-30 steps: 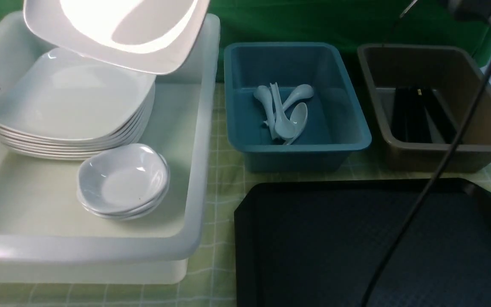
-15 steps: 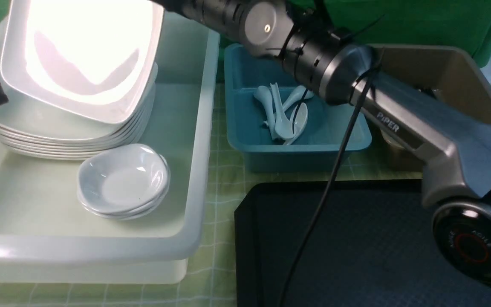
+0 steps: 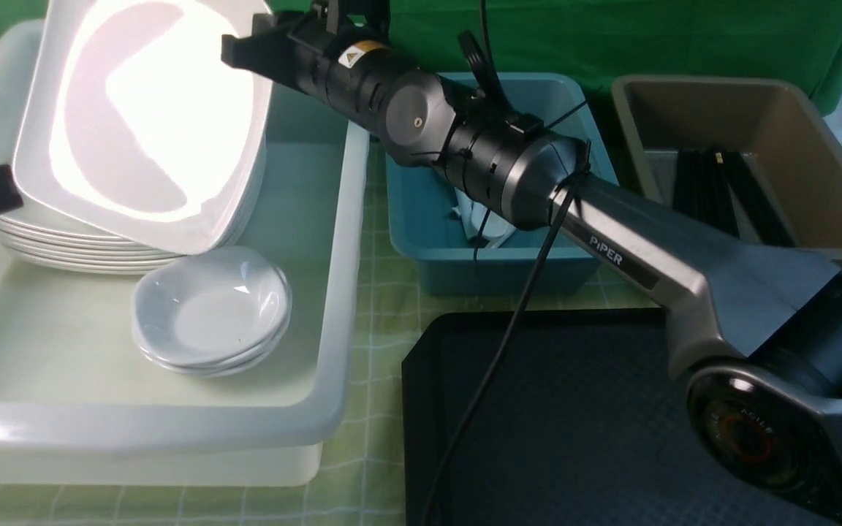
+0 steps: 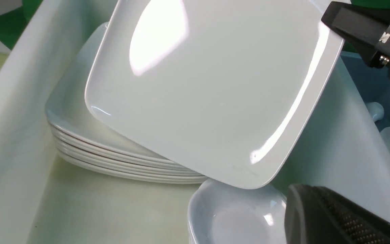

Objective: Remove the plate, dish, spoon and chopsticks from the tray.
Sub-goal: Use the right arm to put the plate into the large storage box on the left

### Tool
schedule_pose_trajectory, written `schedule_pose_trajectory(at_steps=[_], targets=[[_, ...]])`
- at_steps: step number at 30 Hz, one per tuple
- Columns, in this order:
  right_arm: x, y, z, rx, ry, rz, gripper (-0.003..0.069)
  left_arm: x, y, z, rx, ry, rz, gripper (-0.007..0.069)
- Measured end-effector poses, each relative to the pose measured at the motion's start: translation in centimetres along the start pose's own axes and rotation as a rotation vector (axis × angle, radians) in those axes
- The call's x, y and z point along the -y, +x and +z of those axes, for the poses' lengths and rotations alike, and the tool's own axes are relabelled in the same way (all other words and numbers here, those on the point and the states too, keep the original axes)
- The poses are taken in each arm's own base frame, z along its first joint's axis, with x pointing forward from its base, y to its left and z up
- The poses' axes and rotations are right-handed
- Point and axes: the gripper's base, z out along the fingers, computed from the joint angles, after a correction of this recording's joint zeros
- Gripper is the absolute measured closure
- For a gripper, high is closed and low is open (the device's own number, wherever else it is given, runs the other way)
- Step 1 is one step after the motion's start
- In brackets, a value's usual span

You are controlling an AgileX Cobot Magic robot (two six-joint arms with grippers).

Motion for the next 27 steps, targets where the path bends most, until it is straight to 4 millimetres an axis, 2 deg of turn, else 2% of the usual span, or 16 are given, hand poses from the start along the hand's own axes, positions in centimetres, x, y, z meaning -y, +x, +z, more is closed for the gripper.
schedule_pose_trajectory(at_steps=[5,7,9,12,21,24,27], targets=[[0.0,-0.1,0.0,0.012,0.003,-0.006,0.0554,0.0,0.0,0.0,0.0,0.0,0.001,0.0622],[0.0,-0.2,0.0,0.022,0.005,-0.004,0.0514,0.0,0.0,0.0,0.0,0.0,0.001,0.0622],[0.1,-0.4,0.0,0.03,0.005,-0.006,0.0438,0.0,0.0,0.0,-0.001,0.0,0.001,0.0622],[0.1,-0.5,0.0,0.041,0.007,-0.006,0.0396,0.0,0.0,0.0,-0.001,0.0,0.001,0.0622],[0.0,-0.5,0.0,0.029,0.004,-0.063,0.0384,0.0,0.0,0.0,-0.002,0.0,0.001,0.0622],[-0.4,-0.5,-0.3,-0.037,-0.021,-0.091,0.0387,0.0,0.1,0.1,-0.007,-0.001,0.004,0.0622],[-1.6,-1.1,-1.5,-0.2,-0.088,-0.177,0.0449,-0.1,0.4,0.7,-0.054,-0.001,-0.006,0.0622]])
